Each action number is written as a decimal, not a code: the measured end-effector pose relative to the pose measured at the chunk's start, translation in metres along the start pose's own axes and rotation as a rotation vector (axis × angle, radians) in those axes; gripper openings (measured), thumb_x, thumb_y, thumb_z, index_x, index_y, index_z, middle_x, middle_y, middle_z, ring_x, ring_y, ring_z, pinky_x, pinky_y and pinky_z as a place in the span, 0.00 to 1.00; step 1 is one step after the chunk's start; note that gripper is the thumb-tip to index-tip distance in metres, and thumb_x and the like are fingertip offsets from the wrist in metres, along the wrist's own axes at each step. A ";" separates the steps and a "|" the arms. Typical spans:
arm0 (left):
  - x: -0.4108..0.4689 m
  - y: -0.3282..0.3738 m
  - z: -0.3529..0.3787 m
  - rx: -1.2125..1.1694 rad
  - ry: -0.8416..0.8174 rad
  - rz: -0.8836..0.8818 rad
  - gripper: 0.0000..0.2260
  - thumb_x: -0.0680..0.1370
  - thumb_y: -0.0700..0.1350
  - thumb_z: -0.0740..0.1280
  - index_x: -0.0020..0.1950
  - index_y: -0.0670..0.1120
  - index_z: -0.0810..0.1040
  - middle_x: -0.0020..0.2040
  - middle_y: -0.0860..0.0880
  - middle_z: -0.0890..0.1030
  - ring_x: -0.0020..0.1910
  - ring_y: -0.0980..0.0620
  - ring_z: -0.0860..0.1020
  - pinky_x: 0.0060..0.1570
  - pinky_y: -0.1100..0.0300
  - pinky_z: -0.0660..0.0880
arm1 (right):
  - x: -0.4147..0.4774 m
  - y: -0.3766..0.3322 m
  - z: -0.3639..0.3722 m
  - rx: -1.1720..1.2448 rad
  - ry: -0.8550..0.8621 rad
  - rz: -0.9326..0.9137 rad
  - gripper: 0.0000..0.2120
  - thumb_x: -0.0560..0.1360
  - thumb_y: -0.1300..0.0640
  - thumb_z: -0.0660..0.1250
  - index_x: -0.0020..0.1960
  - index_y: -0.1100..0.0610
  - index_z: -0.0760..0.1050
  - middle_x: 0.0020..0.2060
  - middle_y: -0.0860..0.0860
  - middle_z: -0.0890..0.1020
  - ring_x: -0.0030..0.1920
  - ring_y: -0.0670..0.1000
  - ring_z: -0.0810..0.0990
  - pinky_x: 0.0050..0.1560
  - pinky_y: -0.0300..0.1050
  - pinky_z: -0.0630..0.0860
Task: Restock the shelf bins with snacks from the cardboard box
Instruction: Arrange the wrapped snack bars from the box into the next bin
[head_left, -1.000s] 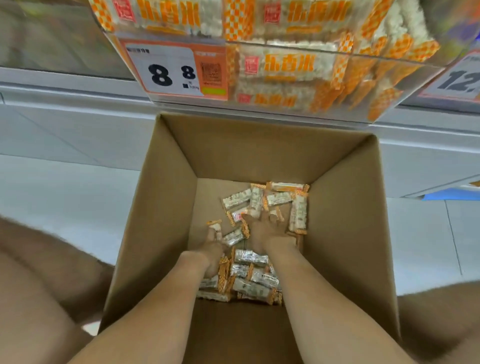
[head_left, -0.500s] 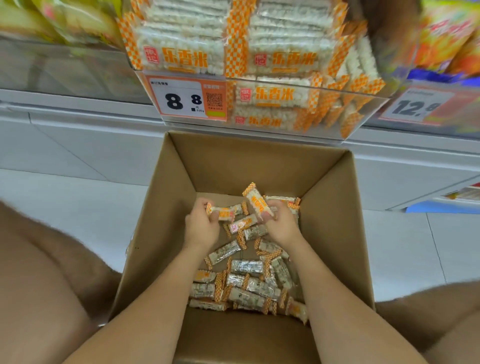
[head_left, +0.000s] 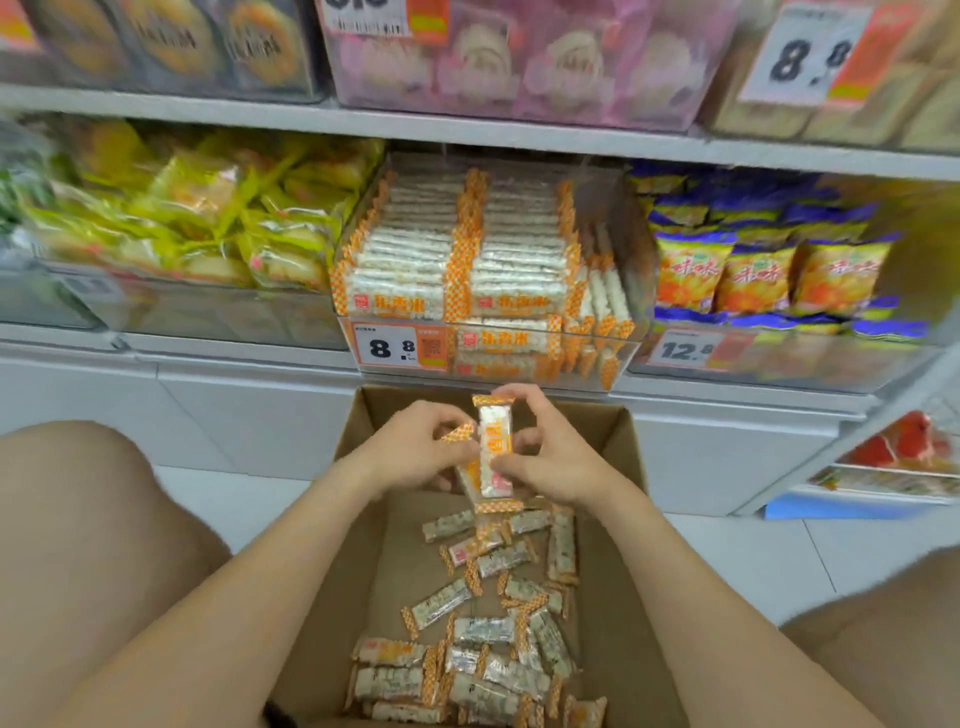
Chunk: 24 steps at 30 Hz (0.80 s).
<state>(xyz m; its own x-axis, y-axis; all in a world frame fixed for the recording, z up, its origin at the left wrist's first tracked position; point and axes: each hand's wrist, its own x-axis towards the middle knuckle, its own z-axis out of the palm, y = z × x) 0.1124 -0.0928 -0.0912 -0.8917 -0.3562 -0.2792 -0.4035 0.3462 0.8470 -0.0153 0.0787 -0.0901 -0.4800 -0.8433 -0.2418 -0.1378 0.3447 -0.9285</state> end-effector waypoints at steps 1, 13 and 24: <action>-0.003 0.014 -0.007 0.075 -0.026 0.036 0.05 0.80 0.47 0.73 0.55 0.50 0.83 0.51 0.47 0.83 0.43 0.49 0.85 0.40 0.51 0.86 | -0.004 -0.011 -0.003 -0.039 0.001 -0.019 0.26 0.77 0.62 0.73 0.66 0.41 0.67 0.30 0.54 0.78 0.29 0.54 0.78 0.34 0.51 0.79; -0.015 0.085 -0.062 0.377 0.466 0.360 0.22 0.78 0.55 0.72 0.70 0.60 0.71 0.55 0.54 0.82 0.34 0.59 0.79 0.47 0.53 0.78 | -0.020 -0.119 -0.082 -0.249 0.389 -0.398 0.17 0.84 0.59 0.66 0.69 0.43 0.75 0.56 0.49 0.83 0.39 0.51 0.87 0.40 0.53 0.85; -0.005 0.083 -0.044 0.610 0.594 0.292 0.28 0.77 0.49 0.68 0.77 0.59 0.63 0.31 0.53 0.75 0.30 0.49 0.75 0.29 0.53 0.71 | 0.012 -0.100 -0.067 -0.560 0.695 -0.446 0.12 0.78 0.54 0.75 0.60 0.47 0.82 0.55 0.40 0.84 0.54 0.46 0.83 0.59 0.43 0.77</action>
<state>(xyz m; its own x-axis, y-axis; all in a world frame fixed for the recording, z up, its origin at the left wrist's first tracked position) 0.0924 -0.1006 0.0005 -0.7910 -0.5132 0.3332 -0.3668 0.8336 0.4131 -0.0654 0.0617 0.0184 -0.6608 -0.5757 0.4816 -0.7317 0.3511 -0.5843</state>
